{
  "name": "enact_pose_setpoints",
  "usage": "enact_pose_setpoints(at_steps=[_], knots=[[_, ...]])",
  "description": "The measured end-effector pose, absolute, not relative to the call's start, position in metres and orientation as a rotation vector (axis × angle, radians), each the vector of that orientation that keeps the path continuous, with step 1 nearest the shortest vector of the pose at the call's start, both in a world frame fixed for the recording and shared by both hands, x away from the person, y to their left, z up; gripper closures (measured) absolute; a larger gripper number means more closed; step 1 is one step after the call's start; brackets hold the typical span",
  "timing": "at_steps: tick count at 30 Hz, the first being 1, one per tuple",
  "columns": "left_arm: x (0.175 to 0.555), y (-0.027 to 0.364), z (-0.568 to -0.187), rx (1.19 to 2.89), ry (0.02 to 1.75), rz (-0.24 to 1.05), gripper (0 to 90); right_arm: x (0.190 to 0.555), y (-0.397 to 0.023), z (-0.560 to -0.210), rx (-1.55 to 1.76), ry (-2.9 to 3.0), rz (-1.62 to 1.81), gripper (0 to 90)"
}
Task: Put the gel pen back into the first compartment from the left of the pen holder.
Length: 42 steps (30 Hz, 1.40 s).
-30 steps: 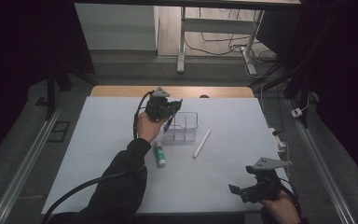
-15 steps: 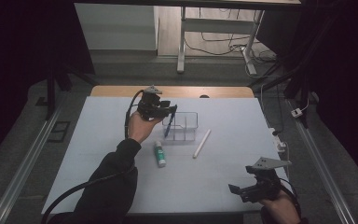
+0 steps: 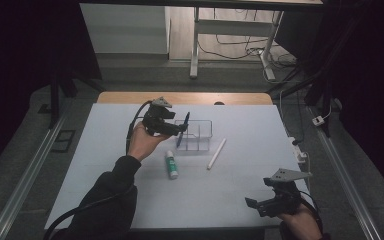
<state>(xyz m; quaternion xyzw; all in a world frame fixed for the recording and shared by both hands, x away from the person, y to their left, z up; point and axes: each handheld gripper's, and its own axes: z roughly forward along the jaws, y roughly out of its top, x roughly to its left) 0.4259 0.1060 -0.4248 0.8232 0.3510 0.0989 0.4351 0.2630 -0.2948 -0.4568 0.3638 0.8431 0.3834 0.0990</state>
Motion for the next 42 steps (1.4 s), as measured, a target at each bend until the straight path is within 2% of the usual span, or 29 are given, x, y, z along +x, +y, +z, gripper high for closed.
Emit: enact_pose_setpoints(at_steps=[27,42], knots=[[0.349,0.165,-0.429,2.025,0.94,0.193,0.8,0.264,-0.293,-0.457,1.075,2.499,1.106,0.0],[0.298,0.196,-0.435,1.96,0.961,0.207,0.0,0.263,-0.291,-0.458,1.077,2.495,1.095,0.0]])
